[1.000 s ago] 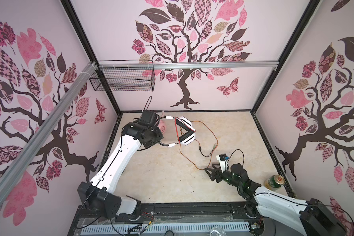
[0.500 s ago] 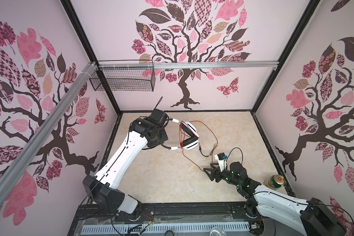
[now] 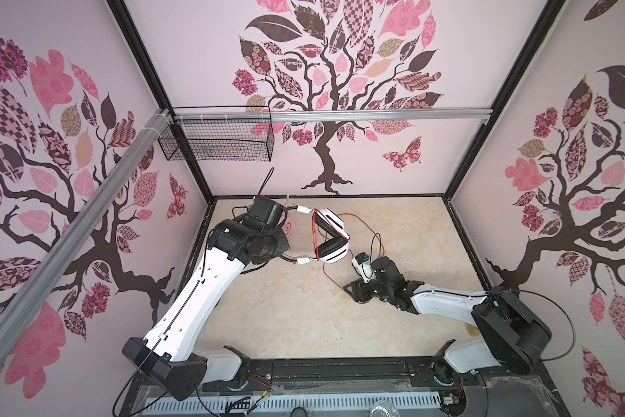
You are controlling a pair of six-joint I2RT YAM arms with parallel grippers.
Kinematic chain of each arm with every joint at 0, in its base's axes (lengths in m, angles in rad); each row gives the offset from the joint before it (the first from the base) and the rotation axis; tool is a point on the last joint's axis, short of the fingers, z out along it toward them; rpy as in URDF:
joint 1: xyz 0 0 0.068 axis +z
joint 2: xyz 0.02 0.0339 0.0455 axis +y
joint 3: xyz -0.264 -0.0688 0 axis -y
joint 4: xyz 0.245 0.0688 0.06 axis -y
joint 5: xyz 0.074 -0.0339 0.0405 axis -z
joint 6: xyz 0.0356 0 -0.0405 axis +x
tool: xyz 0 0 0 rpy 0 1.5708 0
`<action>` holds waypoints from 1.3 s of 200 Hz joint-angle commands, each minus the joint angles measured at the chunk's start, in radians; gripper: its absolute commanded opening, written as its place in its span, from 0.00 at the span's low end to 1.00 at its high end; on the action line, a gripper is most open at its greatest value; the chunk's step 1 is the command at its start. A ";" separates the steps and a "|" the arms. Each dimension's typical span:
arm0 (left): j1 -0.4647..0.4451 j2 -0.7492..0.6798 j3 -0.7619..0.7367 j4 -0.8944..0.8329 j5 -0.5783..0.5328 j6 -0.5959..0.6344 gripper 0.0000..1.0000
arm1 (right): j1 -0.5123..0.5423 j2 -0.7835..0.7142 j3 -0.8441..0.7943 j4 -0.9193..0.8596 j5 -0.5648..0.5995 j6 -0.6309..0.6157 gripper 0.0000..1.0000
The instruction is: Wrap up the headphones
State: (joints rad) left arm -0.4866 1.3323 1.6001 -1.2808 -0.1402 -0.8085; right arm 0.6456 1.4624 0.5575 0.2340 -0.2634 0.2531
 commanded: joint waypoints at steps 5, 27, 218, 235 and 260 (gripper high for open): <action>0.009 -0.027 -0.013 0.068 0.033 -0.012 0.00 | 0.003 0.061 0.037 -0.067 -0.074 -0.014 0.60; 0.016 -0.039 -0.020 0.079 0.043 -0.009 0.00 | 0.002 0.084 0.024 -0.057 -0.110 -0.012 0.59; 0.046 -0.033 -0.055 0.102 -0.045 -0.144 0.00 | 0.424 -0.168 0.101 -0.432 0.292 -0.094 0.00; 0.045 -0.027 -0.066 0.104 -0.061 -0.169 0.00 | 0.490 -0.178 0.136 -0.462 0.337 -0.105 0.00; 0.045 -0.021 -0.087 0.107 -0.124 -0.216 0.00 | 0.591 -0.220 0.169 -0.474 0.403 -0.132 0.00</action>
State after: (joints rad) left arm -0.4438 1.3178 1.5352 -1.2568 -0.2100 -0.9463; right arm 1.1637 1.3087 0.6739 -0.1707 0.0353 0.1566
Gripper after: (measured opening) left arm 0.068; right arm 0.060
